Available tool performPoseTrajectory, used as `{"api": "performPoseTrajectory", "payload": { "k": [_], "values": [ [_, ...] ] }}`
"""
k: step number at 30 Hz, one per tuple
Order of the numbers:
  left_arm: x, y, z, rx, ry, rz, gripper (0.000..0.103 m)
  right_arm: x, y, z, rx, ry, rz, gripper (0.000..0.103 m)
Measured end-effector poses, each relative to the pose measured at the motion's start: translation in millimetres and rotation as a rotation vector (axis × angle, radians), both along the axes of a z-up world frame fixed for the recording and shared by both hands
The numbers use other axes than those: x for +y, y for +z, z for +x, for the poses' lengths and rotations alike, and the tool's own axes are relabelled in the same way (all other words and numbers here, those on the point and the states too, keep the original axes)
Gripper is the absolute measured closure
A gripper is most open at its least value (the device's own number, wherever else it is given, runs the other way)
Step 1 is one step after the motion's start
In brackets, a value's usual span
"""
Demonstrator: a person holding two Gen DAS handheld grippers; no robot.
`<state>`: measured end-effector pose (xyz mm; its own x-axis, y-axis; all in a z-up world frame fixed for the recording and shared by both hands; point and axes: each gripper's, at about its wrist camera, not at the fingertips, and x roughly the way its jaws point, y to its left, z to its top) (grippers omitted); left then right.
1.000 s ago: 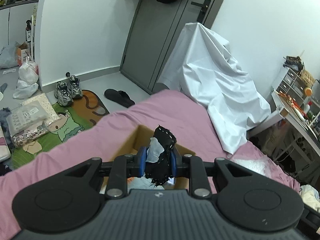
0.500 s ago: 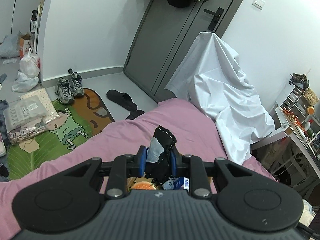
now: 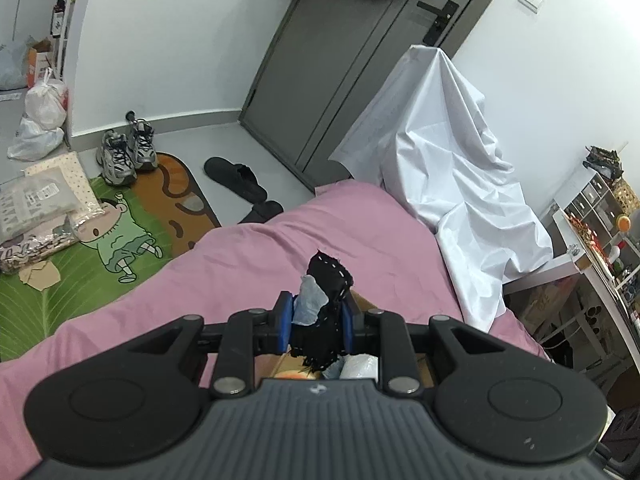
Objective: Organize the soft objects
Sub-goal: 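Carry the black plush and fluff bag in both tools over the box, then open both tools to drop the black plush and fluff bag into the box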
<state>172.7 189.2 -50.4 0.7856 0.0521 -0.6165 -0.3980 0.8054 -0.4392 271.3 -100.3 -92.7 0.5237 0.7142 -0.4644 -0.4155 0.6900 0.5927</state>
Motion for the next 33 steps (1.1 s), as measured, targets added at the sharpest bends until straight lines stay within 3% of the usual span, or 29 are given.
{"api": "performPoseTrajectory", "payload": {
  "k": [15, 18, 20, 25, 33],
  "values": [
    [-24.7, -18.3, 34.7, 0.016, -0.064, -0.002, 0.076, -18.5, -13.4, 10.7, 0.06, -0.071, -0.015, 0.051],
    [-28.6, -16.8, 39.5, 0.034, -0.057, 0.02, 0.066, -21.8, -12.8, 10.4, 0.071, -0.077, -0.015, 0.051],
    [-31.4, -14.8, 37.7, 0.04, -0.042, 0.038, 0.051, -25.1, -10.8, 8.3, 0.075, -0.078, -0.014, 0.05],
    [-39.1, -4.6, 27.8, 0.037, -0.03, 0.068, 0.045, -34.8, -5.1, 0.1, 0.082, -0.076, -0.023, 0.049],
    [-51.6, 9.2, 3.4, 0.035, -0.006, 0.108, 0.027, -52.5, 16.4, -19.8, 0.038, -0.07, -0.037, 0.029]
  ]
}}
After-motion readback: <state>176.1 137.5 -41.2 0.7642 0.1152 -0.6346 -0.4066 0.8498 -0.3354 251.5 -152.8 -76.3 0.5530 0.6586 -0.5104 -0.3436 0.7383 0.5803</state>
